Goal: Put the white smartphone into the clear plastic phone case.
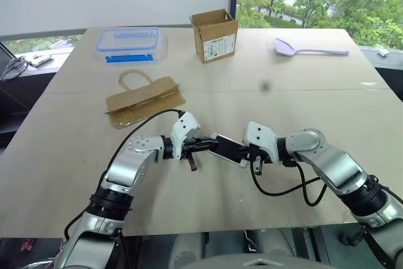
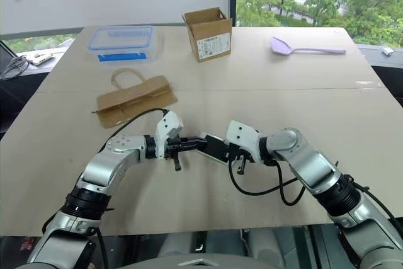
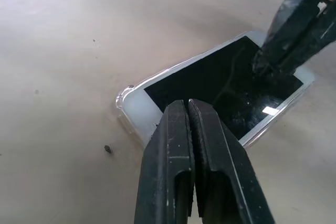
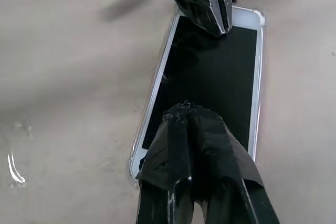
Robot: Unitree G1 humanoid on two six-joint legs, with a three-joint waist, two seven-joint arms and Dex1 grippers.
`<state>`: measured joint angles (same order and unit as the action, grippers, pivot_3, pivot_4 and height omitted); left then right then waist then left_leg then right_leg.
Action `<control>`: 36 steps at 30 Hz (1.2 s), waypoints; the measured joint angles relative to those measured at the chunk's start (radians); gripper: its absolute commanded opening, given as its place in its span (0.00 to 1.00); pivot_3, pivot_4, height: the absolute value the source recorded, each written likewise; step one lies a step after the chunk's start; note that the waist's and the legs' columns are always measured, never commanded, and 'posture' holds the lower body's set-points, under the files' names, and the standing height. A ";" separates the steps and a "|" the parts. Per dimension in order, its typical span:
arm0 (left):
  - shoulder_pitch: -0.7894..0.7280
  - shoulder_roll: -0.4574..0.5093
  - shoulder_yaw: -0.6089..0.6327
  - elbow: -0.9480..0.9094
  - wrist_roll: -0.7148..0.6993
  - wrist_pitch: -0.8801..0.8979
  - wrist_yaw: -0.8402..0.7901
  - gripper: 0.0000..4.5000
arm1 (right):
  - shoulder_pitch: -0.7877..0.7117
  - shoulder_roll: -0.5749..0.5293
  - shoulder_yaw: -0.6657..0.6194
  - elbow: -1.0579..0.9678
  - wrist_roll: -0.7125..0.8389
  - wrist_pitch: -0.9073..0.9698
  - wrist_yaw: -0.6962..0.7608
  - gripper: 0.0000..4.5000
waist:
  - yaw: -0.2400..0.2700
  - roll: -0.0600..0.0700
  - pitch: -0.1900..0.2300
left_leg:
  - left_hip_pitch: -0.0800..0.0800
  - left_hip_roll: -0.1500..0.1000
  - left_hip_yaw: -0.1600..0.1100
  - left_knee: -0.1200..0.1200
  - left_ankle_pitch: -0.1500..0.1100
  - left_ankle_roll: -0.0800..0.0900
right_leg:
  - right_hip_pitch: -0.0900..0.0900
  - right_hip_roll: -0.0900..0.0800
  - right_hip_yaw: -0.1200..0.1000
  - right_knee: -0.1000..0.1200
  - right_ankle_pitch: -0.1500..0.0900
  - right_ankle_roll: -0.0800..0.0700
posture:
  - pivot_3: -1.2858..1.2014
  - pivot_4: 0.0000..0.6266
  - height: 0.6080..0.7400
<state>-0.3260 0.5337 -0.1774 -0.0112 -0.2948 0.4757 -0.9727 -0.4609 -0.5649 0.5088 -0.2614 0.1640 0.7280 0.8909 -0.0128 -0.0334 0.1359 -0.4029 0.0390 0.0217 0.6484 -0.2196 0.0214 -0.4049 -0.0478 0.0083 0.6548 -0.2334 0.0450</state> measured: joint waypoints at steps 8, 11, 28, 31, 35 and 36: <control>0.012 -0.017 -0.015 -0.001 0.003 0.000 0.025 0.03 | 0.043 0.037 -0.010 0.091 -0.002 -0.022 -0.021 0.00 | 0.000 0.006 -0.028 | 0.024 0.001 -0.001 -0.012 -0.005 -0.007 | 0.023 -0.015 -0.001 -0.015 -0.001 0.001 | 0.52 0.24 1.00; 0.017 -0.019 -0.022 -0.001 0.007 0.001 0.029 0.03 | 0.043 0.039 -0.015 0.119 -0.002 -0.042 0.000 0.00 | 0.000 0.009 -0.035 | 0.025 0.000 -0.001 -0.013 -0.005 -0.007 | 0.024 -0.020 -0.006 -0.016 -0.001 0.001 | 0.52 0.24 1.00; 0.084 -0.089 0.157 -0.075 -0.129 -0.018 0.081 0.21 | 0.409 0.107 -0.321 0.069 0.122 -0.432 -0.080 0.31 | 0.012 0.023 -0.007 | -0.005 -0.002 -0.006 -0.014 -0.002 -0.002 | 0.005 -0.028 -0.027 -0.028 0.004 0.002 | 0.52 0.24 1.00; 0.090 -0.091 0.196 -0.105 -0.190 0.011 0.085 0.51 | 0.465 0.068 -0.394 0.023 0.145 -0.418 -0.099 0.61 | 0.027 0.022 -0.004 | -0.017 -0.002 -0.004 -0.014 -0.002 -0.003 | -0.006 -0.022 -0.028 -0.028 0.006 0.003 | 0.52 0.24 1.00; 0.091 -0.079 0.227 -0.118 -0.219 0.020 0.090 0.93 | 0.506 0.027 -0.462 -0.035 0.159 -0.391 -0.118 1.00 | 0.027 0.020 0.006 | -0.019 -0.003 -0.001 -0.014 -0.004 -0.001 | -0.008 -0.020 -0.029 -0.029 0.006 0.005 | 0.52 0.24 1.00; 0.090 -0.074 0.231 -0.120 -0.223 0.025 0.091 0.99 | 0.520 0.013 -0.485 -0.057 0.171 -0.381 -0.117 1.00 | 0.027 0.020 0.011 | -0.020 -0.003 -0.001 -0.014 -0.004 -0.001 | -0.009 -0.020 -0.029 -0.029 0.005 0.004 | 0.52 0.24 1.00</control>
<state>-0.2364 0.4597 0.0532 -0.1307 -0.5177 0.5005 -0.8817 0.0593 -0.5516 0.0234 -0.3182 0.3347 0.3473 0.7740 0.0147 -0.0130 0.1466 -0.4225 0.0357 0.0209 0.6341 -0.2233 0.0201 -0.4135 -0.0674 -0.0207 0.6262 -0.2279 0.0493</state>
